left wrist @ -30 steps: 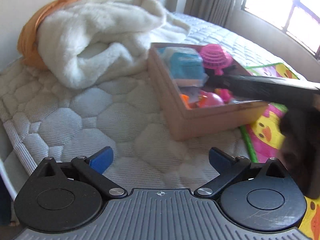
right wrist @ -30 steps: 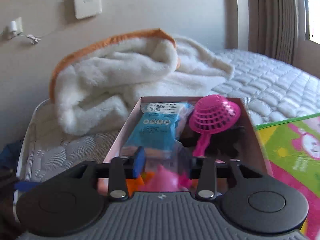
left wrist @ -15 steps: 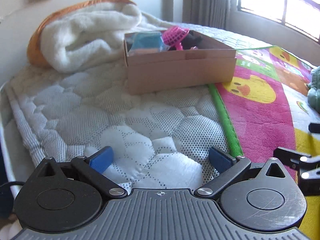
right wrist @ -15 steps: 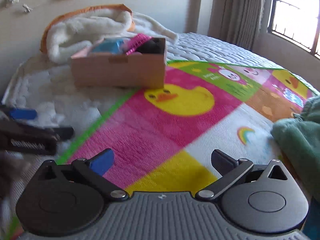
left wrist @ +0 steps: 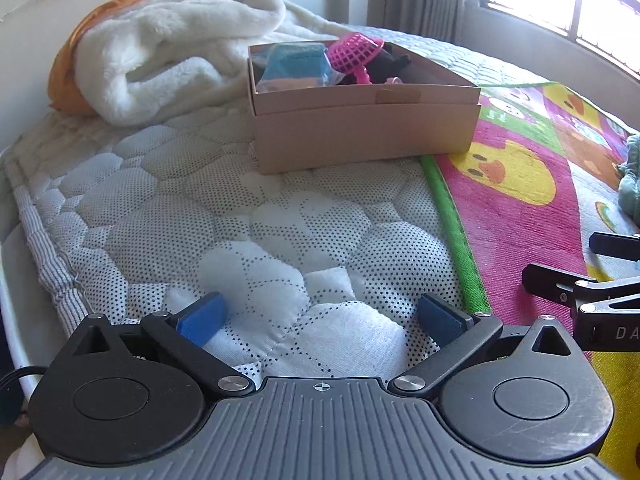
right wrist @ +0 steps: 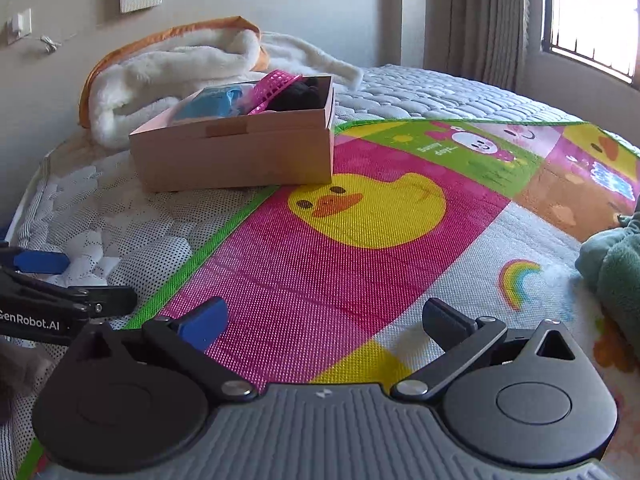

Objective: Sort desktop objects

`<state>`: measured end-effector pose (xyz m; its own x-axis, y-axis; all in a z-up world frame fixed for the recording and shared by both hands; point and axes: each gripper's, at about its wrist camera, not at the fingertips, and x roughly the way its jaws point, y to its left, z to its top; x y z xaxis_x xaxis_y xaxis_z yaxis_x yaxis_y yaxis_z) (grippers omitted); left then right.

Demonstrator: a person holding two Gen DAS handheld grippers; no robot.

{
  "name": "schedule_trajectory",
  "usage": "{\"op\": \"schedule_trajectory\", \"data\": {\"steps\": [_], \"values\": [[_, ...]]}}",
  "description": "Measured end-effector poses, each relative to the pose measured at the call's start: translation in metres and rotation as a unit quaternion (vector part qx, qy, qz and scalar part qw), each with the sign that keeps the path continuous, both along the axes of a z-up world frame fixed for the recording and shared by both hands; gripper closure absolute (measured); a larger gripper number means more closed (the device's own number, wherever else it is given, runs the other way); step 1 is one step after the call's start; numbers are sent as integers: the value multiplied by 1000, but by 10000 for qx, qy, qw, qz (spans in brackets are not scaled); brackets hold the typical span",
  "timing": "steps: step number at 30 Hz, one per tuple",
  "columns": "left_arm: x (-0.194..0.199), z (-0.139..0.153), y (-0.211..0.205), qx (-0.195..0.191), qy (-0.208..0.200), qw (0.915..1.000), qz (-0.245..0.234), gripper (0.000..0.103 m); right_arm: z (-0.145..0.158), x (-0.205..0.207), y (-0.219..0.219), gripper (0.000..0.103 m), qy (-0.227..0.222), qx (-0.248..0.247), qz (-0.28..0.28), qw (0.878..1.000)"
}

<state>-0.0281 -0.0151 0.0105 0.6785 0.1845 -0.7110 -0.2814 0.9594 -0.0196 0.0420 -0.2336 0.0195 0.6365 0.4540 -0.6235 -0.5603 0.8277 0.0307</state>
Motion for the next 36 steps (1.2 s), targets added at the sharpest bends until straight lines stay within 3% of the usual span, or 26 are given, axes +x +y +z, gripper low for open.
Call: {"op": "schedule_trajectory", "data": {"steps": [8,12,22,26,30,33,36], "values": [[7,4,-3,52,253,9997,38,0,-1,-1,2,0,-32,-50,-5,10000],[12,13,3,-196,359,9991,96,0,-1,-1,2,0,-45,-69,-1,10000],[7,47,21,-300,-227,9989,263,0,0,-1,2,0,-49,-72,-2,10000],[-8,37,7,-197,-290,9987,381,0,0,-1,2,0,-52,-74,-2,10000],[-14,10,-3,-253,33,9988,412,0,0,-1,2,0,-50,-70,-2,10000],[-17,-1,-11,138,-66,9995,264,0,0,-1,2,0,-53,-75,-3,10000],[-18,-2,-11,165,-97,9996,229,0,0,-1,1,0,-50,-69,-2,10000]]}}
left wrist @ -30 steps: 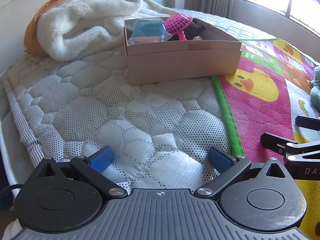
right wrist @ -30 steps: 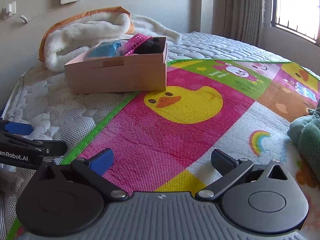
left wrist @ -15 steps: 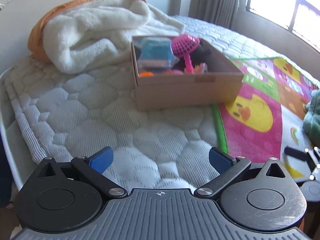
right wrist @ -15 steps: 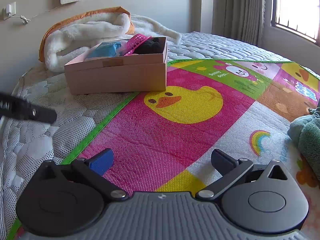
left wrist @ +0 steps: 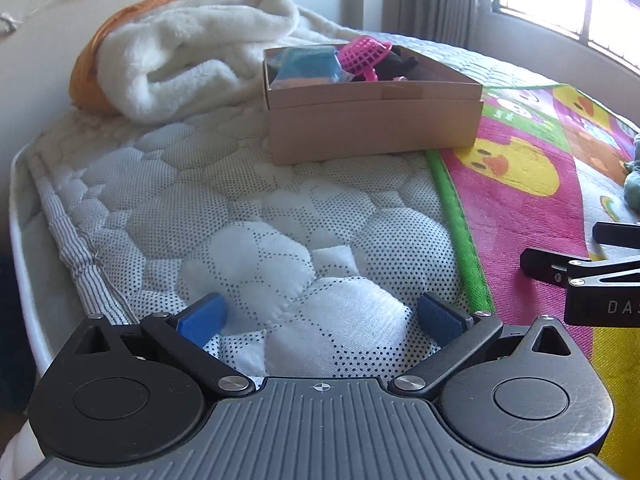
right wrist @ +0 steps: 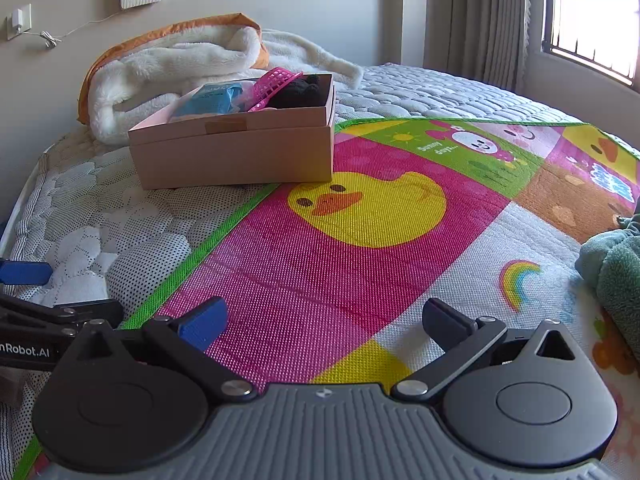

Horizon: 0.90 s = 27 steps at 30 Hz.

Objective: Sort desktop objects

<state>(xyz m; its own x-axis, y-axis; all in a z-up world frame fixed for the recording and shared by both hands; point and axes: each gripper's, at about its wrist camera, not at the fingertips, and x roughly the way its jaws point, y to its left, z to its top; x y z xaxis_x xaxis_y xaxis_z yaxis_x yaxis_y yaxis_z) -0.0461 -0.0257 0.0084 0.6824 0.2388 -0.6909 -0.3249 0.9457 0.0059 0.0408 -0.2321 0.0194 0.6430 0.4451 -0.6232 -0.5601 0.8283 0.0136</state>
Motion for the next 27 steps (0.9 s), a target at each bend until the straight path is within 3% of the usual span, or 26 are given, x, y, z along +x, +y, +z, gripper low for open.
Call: {"op": "schedule_trajectory", "data": {"steps": [11,15,18,27], "values": [[-1,1,0,34,-195,9998,-29,0,0,0,0,0,-8,4,3,10000],[-1,12,2,25,-800,9967,-125,0,0,0,0,0,-8,6,2,10000],[11,-1,2,18,-298,9993,-211,0,0,0,0,0,-8,7,3,10000],[10,-5,9,-174,-368,9988,-279,0,0,0,0,0,-10,4,6,10000]]}}
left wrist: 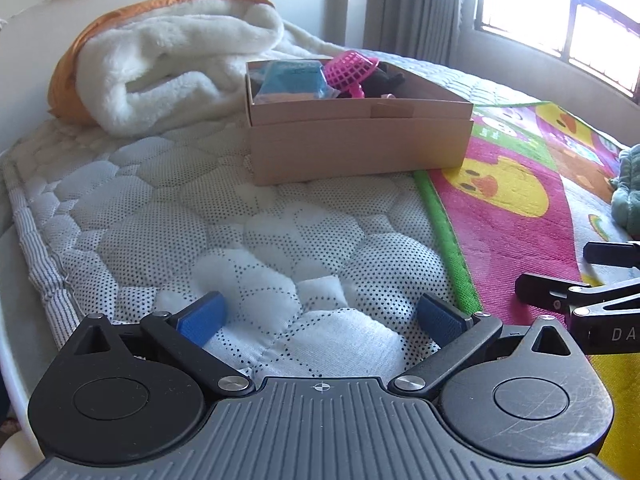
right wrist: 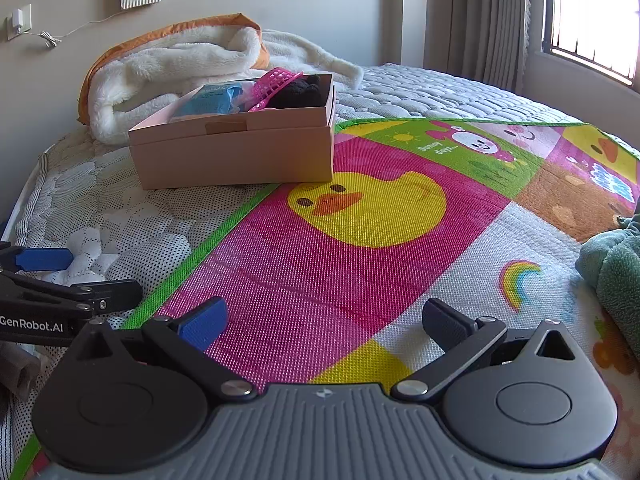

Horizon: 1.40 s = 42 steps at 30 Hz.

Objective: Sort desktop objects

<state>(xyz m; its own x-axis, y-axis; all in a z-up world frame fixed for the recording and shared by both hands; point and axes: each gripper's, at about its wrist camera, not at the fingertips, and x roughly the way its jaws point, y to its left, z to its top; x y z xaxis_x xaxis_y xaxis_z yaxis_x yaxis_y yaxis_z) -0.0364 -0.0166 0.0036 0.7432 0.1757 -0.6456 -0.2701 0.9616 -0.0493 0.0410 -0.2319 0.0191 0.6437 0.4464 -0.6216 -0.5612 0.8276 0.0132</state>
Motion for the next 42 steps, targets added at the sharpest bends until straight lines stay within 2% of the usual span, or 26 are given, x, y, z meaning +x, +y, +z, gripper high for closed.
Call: {"op": "schedule_trajectory", "data": {"steps": [6,13,42], "values": [[5,1,-6,201,126,9997,-78,0,0,0,0,0,-1,2,-5,10000],[2,1,0,29,111,9998,-157,0,0,0,0,0,0,3,-6,10000],[0,1,-3,115,81,9998,-152,0,0,0,0,0,2,6,-3,10000]]}}
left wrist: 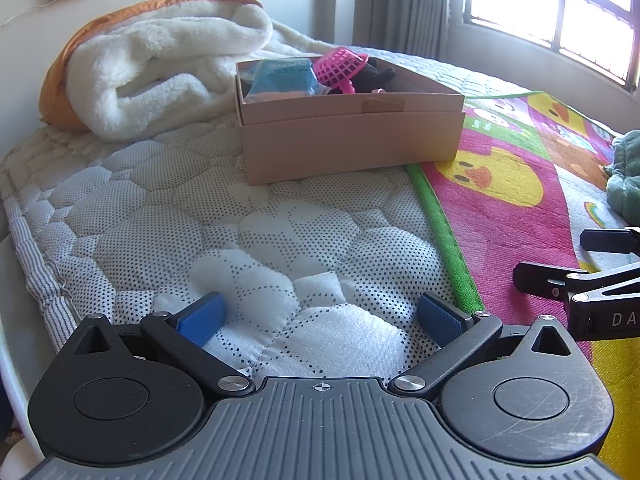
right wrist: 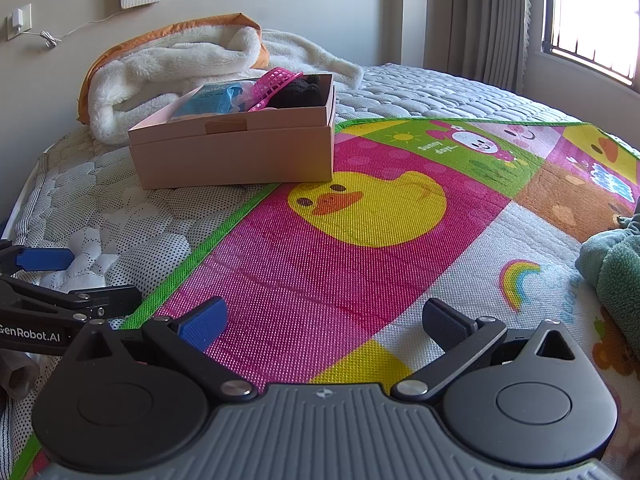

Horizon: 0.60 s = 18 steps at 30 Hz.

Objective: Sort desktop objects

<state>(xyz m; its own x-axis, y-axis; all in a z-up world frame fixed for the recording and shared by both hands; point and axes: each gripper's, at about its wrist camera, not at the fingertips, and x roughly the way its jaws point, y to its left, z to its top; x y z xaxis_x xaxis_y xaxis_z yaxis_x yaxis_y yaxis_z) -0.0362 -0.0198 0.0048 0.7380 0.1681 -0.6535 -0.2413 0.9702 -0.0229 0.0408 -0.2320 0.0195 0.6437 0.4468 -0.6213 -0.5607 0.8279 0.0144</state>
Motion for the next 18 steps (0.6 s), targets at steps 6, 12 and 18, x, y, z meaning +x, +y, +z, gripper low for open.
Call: {"op": "schedule_trajectory", "data": {"steps": [6,12,18], "values": [[-1,1,0,9,-17,10000,-5,0,0,0,0,0,-1,0,0,10000],[-1,2,1,5,-22,10000,-9,0,0,0,0,0,-1,-1,-1,10000],[-1,2,2,-10,-35,10000,-6,0,0,0,0,0,-2,-2,-1,10000]]}}
